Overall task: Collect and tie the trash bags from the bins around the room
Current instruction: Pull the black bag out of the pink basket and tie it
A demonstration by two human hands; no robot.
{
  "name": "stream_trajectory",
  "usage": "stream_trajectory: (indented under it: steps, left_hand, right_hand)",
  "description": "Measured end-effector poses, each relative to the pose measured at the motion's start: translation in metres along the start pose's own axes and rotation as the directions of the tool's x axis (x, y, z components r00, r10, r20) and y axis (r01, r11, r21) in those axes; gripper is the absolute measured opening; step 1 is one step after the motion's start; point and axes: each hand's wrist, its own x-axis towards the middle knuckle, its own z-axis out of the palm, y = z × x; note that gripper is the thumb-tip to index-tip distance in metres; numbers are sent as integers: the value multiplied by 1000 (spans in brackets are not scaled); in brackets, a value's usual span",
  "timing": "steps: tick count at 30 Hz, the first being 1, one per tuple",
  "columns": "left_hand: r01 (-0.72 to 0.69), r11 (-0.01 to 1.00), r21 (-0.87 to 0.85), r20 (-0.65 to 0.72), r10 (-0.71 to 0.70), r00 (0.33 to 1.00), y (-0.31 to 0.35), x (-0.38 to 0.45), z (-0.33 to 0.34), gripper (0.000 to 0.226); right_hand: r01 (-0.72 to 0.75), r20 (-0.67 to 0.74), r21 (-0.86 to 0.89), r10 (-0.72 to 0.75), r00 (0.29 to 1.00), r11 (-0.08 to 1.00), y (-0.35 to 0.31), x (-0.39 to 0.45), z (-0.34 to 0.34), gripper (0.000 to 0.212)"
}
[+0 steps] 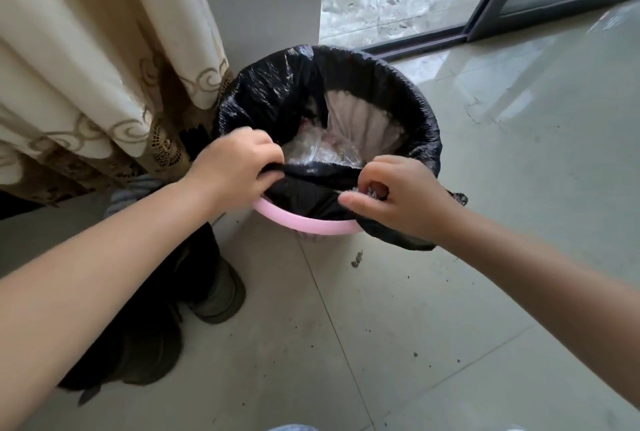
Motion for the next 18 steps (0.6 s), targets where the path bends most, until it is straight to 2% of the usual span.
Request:
stream_trajectory:
  steps: [1,3,4,6,8,10,12,14,16,18]
  left_hand:
    - [20,1000,-3,-49,-20,999,0,-2,-1,29]
    - [114,993,5,-62,-113,992,6,-3,-3,47]
    - [158,987,37,-55,-156,986,9,-3,-4,50]
    - [208,977,33,-40,-207,978,10,-2,-6,42]
    - [234,969,-79,-5,-235,972,8,-3,-7,29]
    - [234,966,-109,101,-224,969,11,-6,-14,23]
    - [244,968,-64,269,-218,938,19,-6,-22,28]
    - [185,980,69,411,-197,890,24,-2,-28,30]
    - [114,968,225,387,-196,901,24,3,-32,22]
    - [157,933,325,247,-244,938,18,9,-35,25]
  right_hand:
    - [55,64,-48,-52,997,997,-2,-1,4,52]
    - [103,346,-185,-33,938,977,-7,2,7,49]
    - [92,474,-172,1,881,981,-6,7,6,48]
    - [89,594,-89,-19,804,992,-4,19,-3,51]
    - [36,642,-79,23,766,996,3,27,-17,49]
    - [-70,689,-134,144,711,988,11,32,-34,41]
    - [-209,721,-203,290,629,957,21,35,-52,34]
    - [-293,692,-301,420,587,907,34,38,-63,29]
    - [-319,646,-431,535,544,844,46,38,-70,21]
    - [-387,580,-476,612,537,790,58,36,-74,11]
